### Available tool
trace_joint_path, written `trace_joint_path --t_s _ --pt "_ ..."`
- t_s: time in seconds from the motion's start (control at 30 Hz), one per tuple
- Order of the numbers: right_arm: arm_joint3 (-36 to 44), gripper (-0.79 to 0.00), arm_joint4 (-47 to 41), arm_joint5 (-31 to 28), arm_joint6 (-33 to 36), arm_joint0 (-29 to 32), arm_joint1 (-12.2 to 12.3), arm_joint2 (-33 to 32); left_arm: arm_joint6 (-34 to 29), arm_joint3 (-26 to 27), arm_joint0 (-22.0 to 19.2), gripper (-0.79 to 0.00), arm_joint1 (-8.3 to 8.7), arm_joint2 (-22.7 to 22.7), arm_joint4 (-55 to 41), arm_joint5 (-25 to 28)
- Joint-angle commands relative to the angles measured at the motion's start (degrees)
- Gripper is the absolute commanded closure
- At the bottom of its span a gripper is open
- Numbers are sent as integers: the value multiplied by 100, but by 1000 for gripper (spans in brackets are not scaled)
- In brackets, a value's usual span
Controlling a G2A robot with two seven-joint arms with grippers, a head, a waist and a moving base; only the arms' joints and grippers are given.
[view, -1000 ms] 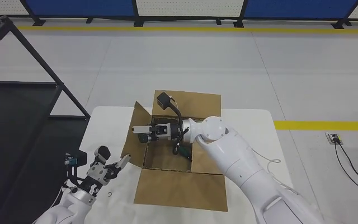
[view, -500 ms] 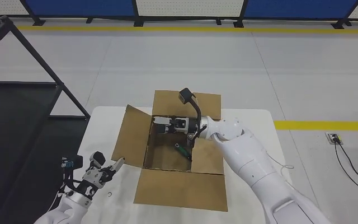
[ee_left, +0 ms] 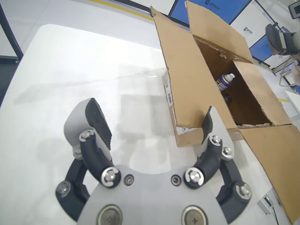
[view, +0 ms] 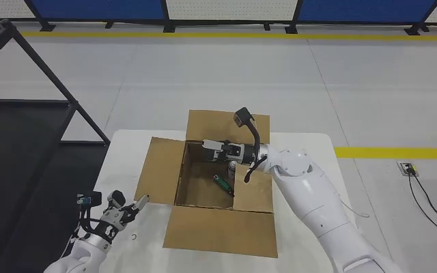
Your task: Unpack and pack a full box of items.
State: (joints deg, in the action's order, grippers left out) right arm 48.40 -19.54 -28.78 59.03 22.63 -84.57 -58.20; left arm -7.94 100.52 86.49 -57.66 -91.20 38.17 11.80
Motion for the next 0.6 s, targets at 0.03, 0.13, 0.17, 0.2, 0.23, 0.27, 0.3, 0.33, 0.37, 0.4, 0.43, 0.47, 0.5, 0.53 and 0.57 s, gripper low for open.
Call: trace_joint_path --t_s 0.03,0.13,0.17,0.2,0.23,0.27,0.3,0.33,0.37,0.4,0.43,0.47,0.5,0.53,0.57 --pt "144 -785 42 82 -13 93 44 -82 -36 -126 -81 -785 -14 46 26 -36" --pt "254 -785 67 140 -16 169 82 -154 -56 -223 -147 -785 -30 89 23 -23" --pt "282 -785 83 153 -17 187 95 -177 -60 -238 -161 -785 -34 98 28 -22" --pt "311 -785 90 168 -16 206 105 -196 -63 -247 -171 -785 -38 102 24 -21" --pt "340 -785 97 182 -10 222 115 -212 -55 -239 -175 -785 -42 94 24 -16" --pt "366 -785 102 195 -4 237 124 -228 -32 -202 -166 -785 -44 77 20 3" --pt "391 -785 105 202 1 251 132 -243 12 -154 -141 -785 -46 50 27 28" --pt "410 -785 110 207 7 267 141 -256 72 -85 -107 -785 -47 14 40 70" --pt "424 -785 119 218 15 277 150 -270 190 -4 -60 -785 -48 -33 53 158" --pt "430 -785 124 224 18 284 159 -289 297 49 7 -785 -49 -90 82 197" --pt "427 -785 113 241 29 291 168 -309 386 116 70 -785 -51 -140 102 219" --pt "428 -785 107 245 43 296 177 -329 468 191 132 -785 -54 -188 100 253" --pt "429 -785 101 246 57 303 186 -347 525 264 195 -785 -55 -237 100 284" --pt "429 -785 92 245 69 311 195 -368 571 341 256 -785 -56 -291 124 296" --pt "433 -785 83 246 82 321 205 -391 608 424 318 -785 -57 -340 153 301"
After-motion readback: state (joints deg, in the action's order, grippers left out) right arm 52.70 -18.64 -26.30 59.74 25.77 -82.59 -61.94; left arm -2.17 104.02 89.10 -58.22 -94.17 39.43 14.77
